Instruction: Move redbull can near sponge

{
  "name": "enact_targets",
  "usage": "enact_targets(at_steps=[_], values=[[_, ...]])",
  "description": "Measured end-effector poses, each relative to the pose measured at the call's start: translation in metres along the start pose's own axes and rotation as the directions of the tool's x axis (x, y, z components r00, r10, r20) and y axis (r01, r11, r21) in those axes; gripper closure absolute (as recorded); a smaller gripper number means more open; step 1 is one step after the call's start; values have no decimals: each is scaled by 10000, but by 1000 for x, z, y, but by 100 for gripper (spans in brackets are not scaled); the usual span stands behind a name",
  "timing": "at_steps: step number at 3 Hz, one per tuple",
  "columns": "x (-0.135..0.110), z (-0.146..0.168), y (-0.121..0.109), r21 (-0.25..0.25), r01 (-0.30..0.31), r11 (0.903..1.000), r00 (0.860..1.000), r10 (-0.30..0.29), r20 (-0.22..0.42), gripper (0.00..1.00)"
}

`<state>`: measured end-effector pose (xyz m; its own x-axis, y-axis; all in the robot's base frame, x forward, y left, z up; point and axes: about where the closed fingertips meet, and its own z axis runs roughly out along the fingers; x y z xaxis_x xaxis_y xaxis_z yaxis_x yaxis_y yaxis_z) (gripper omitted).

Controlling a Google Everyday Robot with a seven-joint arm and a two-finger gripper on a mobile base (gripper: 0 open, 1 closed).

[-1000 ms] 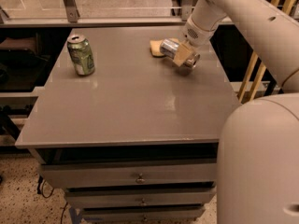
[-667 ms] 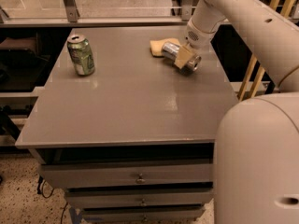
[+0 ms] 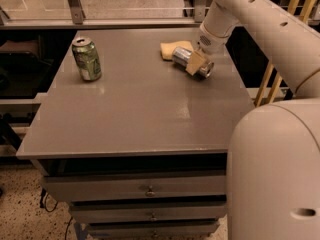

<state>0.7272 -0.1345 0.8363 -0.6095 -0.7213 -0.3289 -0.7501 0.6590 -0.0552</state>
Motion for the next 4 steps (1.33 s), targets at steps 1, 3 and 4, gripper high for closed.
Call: enact_targets(at_steps=[1, 3, 4], values=[[0, 4, 1, -34, 11, 10000, 10000, -11, -25, 38], [-1, 8, 1, -97, 24, 10000, 10000, -25, -36, 0], [-5, -10, 6, -156, 284, 9995, 9988, -277, 404, 0]])
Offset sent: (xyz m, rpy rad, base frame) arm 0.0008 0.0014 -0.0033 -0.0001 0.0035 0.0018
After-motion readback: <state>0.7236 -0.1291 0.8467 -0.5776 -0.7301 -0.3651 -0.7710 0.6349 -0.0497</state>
